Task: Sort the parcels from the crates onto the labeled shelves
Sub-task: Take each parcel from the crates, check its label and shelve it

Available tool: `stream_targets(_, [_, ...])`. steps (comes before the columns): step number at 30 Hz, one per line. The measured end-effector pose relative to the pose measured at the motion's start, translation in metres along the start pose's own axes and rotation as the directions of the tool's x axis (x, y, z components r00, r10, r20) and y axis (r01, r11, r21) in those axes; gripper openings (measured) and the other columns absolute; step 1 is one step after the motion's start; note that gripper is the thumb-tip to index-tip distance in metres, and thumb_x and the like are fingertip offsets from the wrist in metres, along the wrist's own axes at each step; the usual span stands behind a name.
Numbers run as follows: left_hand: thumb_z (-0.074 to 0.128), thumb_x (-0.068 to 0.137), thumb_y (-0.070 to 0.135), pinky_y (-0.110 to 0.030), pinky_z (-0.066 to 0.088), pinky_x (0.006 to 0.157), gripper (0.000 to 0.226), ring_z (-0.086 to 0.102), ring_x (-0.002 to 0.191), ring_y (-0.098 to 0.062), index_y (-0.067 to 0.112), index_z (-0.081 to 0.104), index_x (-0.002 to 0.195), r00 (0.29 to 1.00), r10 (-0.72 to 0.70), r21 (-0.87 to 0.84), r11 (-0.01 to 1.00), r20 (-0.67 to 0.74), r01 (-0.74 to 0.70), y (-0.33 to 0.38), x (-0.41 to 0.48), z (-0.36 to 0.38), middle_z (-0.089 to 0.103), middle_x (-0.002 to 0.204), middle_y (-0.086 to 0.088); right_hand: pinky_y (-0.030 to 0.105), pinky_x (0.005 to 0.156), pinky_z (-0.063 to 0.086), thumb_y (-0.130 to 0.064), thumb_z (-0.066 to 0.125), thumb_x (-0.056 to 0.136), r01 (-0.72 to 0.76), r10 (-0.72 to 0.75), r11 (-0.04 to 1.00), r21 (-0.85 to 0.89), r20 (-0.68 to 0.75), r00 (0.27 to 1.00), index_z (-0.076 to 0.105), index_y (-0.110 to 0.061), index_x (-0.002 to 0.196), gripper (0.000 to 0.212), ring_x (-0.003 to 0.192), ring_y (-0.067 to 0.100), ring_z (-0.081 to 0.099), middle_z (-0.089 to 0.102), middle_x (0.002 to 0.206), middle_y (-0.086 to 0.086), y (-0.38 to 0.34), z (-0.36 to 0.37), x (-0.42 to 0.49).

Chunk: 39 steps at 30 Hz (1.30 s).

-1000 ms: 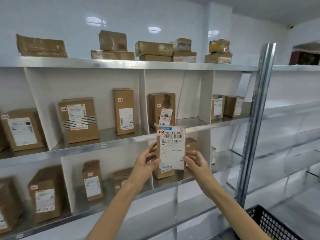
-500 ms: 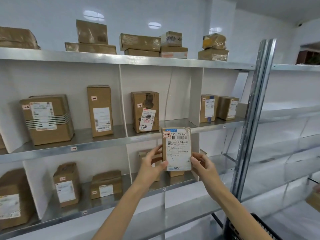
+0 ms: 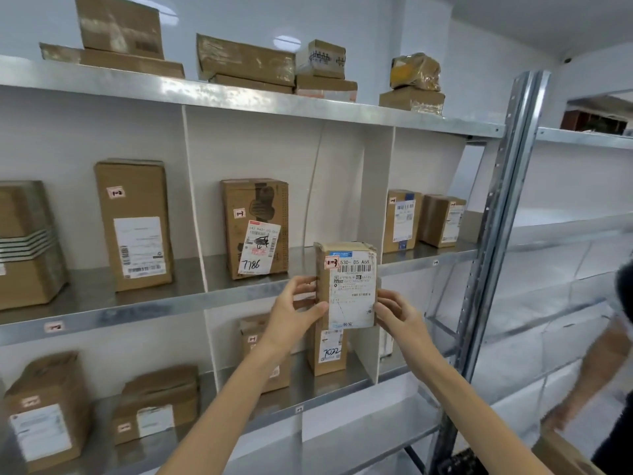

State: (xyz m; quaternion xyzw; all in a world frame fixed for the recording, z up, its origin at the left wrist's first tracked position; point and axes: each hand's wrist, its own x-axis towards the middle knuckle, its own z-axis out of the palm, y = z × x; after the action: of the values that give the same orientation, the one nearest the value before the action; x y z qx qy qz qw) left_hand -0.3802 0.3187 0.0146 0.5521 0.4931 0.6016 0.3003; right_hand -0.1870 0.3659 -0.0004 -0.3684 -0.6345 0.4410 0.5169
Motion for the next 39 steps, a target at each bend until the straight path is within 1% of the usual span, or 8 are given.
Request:
stream_targets(6, [0.069, 0.082, 0.007, -0.003, 0.047, 0.062, 0.045, 0.057, 0.099, 0.001, 0.022, 0.051, 0.12, 1.0, -0.004, 0.013, 1.0, 0.007, 0.004, -0.018, 0.057, -0.002, 0.058, 0.117, 0.006, 0.019, 0.076, 0.056, -0.016, 0.054, 0.094, 0.022, -0.022, 1.0, 0.018, 0.003, 1.0, 0.056, -0.026, 0.105, 0.014, 0.104, 0.009, 0.062, 0.065, 0.112, -0.002, 0.021, 0.004, 0.06])
stream_targets(11, [0.07, 0.081, 0.011, -0.002, 0.045, 0.07, 0.045, 0.053, 0.107, 0.0, 0.031, 0.048, 0.116, 0.999, 0.027, 0.109, 0.994, -0.035, -0.023, -0.038, 0.091, 0.013, 0.056, 0.121, 0.009, 0.021, 0.08, 0.054, -0.027, 0.056, 0.093, 0.032, -0.03, 0.999, 0.03, -0.039, 0.999, 0.052, -0.024, 0.116, 0.023, 0.105, 0.005, 0.059, 0.062, 0.113, -0.011, 0.041, 0.011, 0.104])
stream_targets(17, [0.069, 0.081, 0.01, -0.004, 0.043, 0.076, 0.048, 0.052, 0.114, -0.003, 0.032, 0.046, 0.117, 0.987, 0.08, 0.173, 0.983, -0.139, -0.056, -0.057, 0.14, 0.031, 0.055, 0.117, 0.016, 0.014, 0.068, 0.053, -0.024, 0.057, 0.093, 0.085, -0.082, 0.992, 0.09, -0.038, 0.996, 0.051, -0.025, 0.108, 0.016, 0.093, -0.005, 0.062, 0.063, 0.104, -0.014, 0.058, 0.012, 0.162])
stream_targets(20, [0.073, 0.079, 0.019, -0.003, 0.043, 0.072, 0.05, 0.051, 0.111, 0.002, 0.034, 0.043, 0.117, 0.98, 0.096, 0.213, 0.975, -0.174, -0.058, -0.064, 0.166, 0.04, 0.054, 0.119, 0.016, 0.02, 0.08, 0.053, -0.023, 0.058, 0.092, 0.111, -0.112, 0.992, 0.061, 0.003, 0.994, 0.051, -0.028, 0.107, 0.016, 0.1, 0.0, 0.06, 0.063, 0.106, -0.015, 0.064, 0.007, 0.195])
stream_targets(23, [0.077, 0.075, 0.029, -0.003, 0.041, 0.07, 0.054, 0.05, 0.1, 0.01, 0.032, 0.039, 0.112, 0.972, 0.067, 0.262, 0.965, -0.225, -0.006, -0.074, 0.193, 0.051, 0.052, 0.114, 0.016, 0.01, 0.073, 0.05, -0.021, 0.061, 0.09, 0.173, -0.172, 0.985, -0.007, 0.073, 0.982, 0.051, -0.028, 0.101, 0.016, 0.097, -0.002, 0.06, 0.064, 0.104, -0.013, 0.074, 0.003, 0.225])
stream_targets(28, [0.076, 0.076, 0.029, 0.01, 0.033, 0.065, 0.049, 0.037, 0.089, 0.037, 0.03, 0.036, 0.105, 0.939, 0.137, 0.442, 0.897, -0.314, 0.017, -0.098, 0.226, 0.063, 0.046, 0.1, 0.024, 0.015, 0.068, 0.052, -0.019, 0.063, 0.089, 0.162, -0.156, 0.986, -0.03, 0.139, 0.978, 0.048, -0.029, 0.094, 0.019, 0.093, 0.0, 0.062, 0.064, 0.1, -0.012, 0.097, 0.003, 0.269])
stream_targets(33, [0.075, 0.076, 0.03, -0.002, 0.044, 0.068, 0.047, 0.052, 0.095, 0.015, 0.026, 0.039, 0.106, 0.93, 0.147, 0.456, 0.889, -0.337, 0.025, -0.114, 0.253, 0.064, 0.054, 0.111, 0.012, 0.002, 0.064, 0.046, -0.02, 0.06, 0.091, 0.173, -0.16, 0.981, -0.083, 0.141, 0.977, 0.048, -0.026, 0.098, 0.015, 0.083, -0.016, 0.059, 0.06, 0.099, -0.017, 0.114, 0.009, 0.301])
stream_targets(39, [0.073, 0.079, 0.029, -0.005, 0.046, 0.066, 0.047, 0.052, 0.104, 0.0, 0.021, 0.039, 0.11, 0.916, 0.117, 0.449, 0.89, -0.385, 0.075, -0.125, 0.277, 0.066, 0.055, 0.12, 0.004, 0.004, 0.06, 0.048, -0.021, 0.057, 0.092, 0.15, -0.138, 0.985, -0.084, 0.137, 0.981, 0.045, -0.03, 0.094, 0.015, 0.083, -0.009, 0.057, 0.059, 0.096, -0.02, 0.121, 0.019, 0.323])
